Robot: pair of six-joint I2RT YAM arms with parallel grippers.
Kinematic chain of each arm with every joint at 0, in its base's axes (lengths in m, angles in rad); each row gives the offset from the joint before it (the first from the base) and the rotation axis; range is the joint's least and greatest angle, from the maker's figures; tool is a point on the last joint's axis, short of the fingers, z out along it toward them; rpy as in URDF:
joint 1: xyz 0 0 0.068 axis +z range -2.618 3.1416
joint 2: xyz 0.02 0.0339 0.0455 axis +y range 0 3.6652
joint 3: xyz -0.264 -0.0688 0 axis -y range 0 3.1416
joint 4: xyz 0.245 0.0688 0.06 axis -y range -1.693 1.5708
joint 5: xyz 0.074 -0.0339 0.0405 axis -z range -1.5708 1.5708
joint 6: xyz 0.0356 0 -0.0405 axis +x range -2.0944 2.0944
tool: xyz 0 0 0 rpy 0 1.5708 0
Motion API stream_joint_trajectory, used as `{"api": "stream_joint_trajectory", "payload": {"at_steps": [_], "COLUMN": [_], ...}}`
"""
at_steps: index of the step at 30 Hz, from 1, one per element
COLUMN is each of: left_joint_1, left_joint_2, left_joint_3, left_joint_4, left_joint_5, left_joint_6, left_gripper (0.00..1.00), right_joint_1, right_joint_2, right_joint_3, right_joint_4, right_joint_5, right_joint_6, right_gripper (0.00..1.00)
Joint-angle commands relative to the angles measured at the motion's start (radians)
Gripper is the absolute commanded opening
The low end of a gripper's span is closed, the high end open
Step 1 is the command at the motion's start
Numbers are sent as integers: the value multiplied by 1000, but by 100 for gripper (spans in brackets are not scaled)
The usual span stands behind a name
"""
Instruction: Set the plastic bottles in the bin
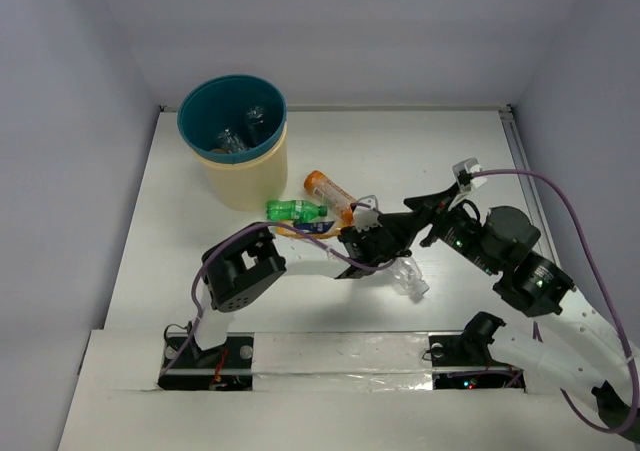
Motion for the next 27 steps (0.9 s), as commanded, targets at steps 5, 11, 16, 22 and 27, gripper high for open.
{"api": "stream_joint_trajectory", "payload": {"at_steps": [5, 11, 16, 22, 27], "left_joint_1": [-1, -42, -76, -85, -95], "left_joint_2": [50, 24, -76, -324, -572], "left_joint_3": [40, 37, 5, -124, -216], "left_joint_4": [60, 89, 129, 259, 250], "left_joint_5": [34, 47, 28, -8, -59], "left_joint_6": [19, 39, 84, 163, 217], "left_gripper": [85, 59, 44, 39, 39], "right_joint_1": [-4, -4, -4, -4, -4], "right_joint_2": [8, -1, -60, -147, -187], "right_joint_3": [34, 78, 112, 204, 247], "right_joint_4": [6, -45, -66, -114, -152], "right_joint_5": [-110, -63, 58, 121, 242], "right_joint_6": [-3, -22, -22, -23, -55], "right_gripper": [95, 95, 61, 55, 55]}}
